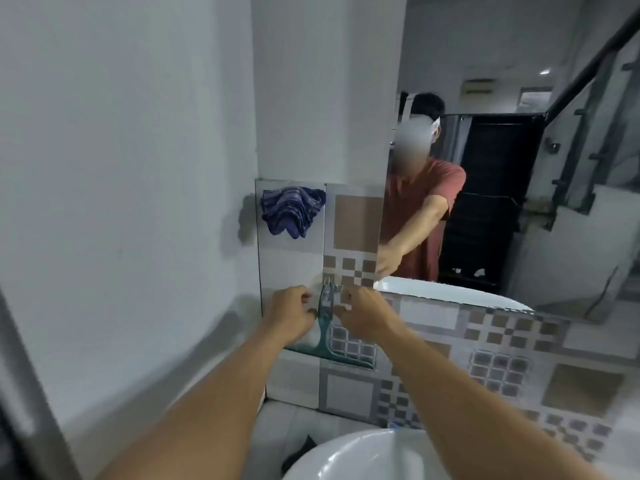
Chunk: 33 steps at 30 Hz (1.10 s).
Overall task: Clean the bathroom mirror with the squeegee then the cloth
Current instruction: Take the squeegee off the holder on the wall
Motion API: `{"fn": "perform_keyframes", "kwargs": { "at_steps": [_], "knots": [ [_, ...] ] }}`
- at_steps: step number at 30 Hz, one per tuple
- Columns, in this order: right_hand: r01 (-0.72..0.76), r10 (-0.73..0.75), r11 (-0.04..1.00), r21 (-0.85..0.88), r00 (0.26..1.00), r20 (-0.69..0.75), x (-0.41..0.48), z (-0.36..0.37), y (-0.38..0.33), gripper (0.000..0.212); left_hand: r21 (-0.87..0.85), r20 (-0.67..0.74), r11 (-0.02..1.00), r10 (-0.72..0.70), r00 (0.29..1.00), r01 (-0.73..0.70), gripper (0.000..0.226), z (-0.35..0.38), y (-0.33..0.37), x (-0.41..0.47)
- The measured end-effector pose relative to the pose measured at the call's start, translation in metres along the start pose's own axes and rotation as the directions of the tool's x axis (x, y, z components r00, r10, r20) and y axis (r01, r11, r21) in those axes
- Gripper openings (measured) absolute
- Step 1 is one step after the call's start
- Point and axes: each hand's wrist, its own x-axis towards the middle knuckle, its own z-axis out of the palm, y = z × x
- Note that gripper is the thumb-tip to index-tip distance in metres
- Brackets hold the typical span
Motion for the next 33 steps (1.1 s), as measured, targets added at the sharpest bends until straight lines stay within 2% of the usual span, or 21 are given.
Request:
{"fn": "perform_keyframes", "kwargs": {
  "at_steps": [3,7,11,15,20,22,25,30,33],
  "knots": [
    [-0.067,0.067,0.989,0.131,0.998,-0.001,0.011,0.021,0.001,0.025,-0.073,-0.043,0.996,-0.045,0.998,0.042,0.045,0.014,-0.011,0.013],
    [-0.11,0.125,0.973,0.201,0.99,-0.064,0.021,0.05,0.008,0.03,-0.172,-0.06,0.982,-0.092,0.994,0.08,0.034,0.038,-0.02,0.022],
    [-0.075,0.112,0.97,0.232,0.982,-0.149,0.021,0.069,0.017,0.035,-0.194,-0.152,0.98,-0.078,0.985,0.048,0.028,0.053,-0.027,0.023],
    [-0.065,0.141,0.944,0.324,0.966,-0.216,0.022,0.081,0.019,0.022,-0.201,-0.218,0.979,-0.012,0.976,-0.033,0.033,0.06,-0.038,0.025],
    [-0.025,0.155,0.921,0.39,0.94,-0.305,0.023,0.084,0.012,0.021,-0.362,-0.224,0.932,-0.093,0.97,0.006,0.03,0.061,-0.032,0.027],
    [0.0,0.145,0.911,0.412,0.937,-0.319,0.022,0.079,0.008,0.022,-0.392,-0.226,0.92,-0.077,0.971,-0.019,0.032,0.058,-0.028,0.026],
    [0.051,0.115,0.893,0.446,0.934,-0.338,0.019,0.067,0.001,0.035,-0.417,-0.25,0.907,-0.045,0.967,-0.066,0.031,0.048,-0.02,0.024],
    [0.122,0.018,0.915,0.386,0.94,-0.34,0.016,0.038,-0.008,0.082,-0.44,-0.287,0.889,-0.003,0.958,-0.129,0.026,0.031,-0.003,0.019],
    [0.163,-0.041,0.923,0.349,0.943,-0.331,0.01,0.017,-0.011,0.083,-0.426,-0.326,0.888,0.027,0.945,-0.172,0.026,0.023,0.008,0.014]
  ]
}}
